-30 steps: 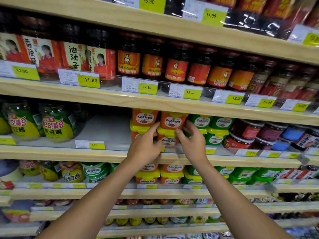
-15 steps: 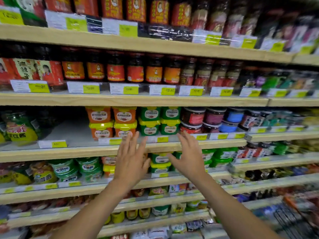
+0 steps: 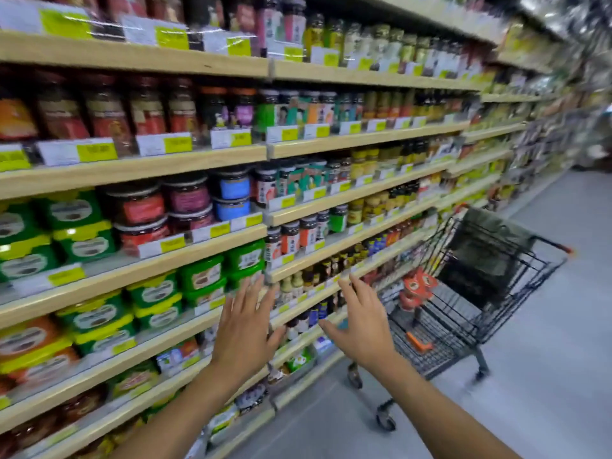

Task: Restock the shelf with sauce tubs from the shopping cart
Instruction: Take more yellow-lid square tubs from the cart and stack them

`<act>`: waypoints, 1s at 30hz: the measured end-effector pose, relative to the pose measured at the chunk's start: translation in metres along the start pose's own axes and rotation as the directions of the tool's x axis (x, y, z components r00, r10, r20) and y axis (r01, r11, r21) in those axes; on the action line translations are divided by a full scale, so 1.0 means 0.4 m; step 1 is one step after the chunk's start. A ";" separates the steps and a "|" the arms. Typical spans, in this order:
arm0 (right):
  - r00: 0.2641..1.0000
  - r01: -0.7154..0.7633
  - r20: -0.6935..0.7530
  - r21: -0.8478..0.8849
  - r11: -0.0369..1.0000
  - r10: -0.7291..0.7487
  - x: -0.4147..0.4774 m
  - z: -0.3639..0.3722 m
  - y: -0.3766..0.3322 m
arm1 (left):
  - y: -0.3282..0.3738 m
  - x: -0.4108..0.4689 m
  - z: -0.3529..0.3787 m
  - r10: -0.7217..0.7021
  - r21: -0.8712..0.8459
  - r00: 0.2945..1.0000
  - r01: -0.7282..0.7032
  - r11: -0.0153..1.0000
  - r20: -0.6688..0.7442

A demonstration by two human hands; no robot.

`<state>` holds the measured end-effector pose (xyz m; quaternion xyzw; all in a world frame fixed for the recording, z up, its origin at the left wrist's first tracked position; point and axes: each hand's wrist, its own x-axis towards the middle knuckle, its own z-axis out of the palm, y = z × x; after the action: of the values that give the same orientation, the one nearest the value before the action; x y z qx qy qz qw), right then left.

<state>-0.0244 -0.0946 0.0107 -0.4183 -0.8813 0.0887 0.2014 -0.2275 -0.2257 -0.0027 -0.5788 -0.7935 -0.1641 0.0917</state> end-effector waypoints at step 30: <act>0.760 -0.642 0.064 -0.084 0.762 0.647 0.426 -0.075 1.140 | 0.805 0.955 0.797 0.394 -0.244 0.763 -0.311 0.919 0.513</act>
<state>0.2113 0.3258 -0.0625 -0.6968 -0.6940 0.1461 0.1071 -0.0277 0.3196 -0.1211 -0.7451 -0.6484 -0.0265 -0.1539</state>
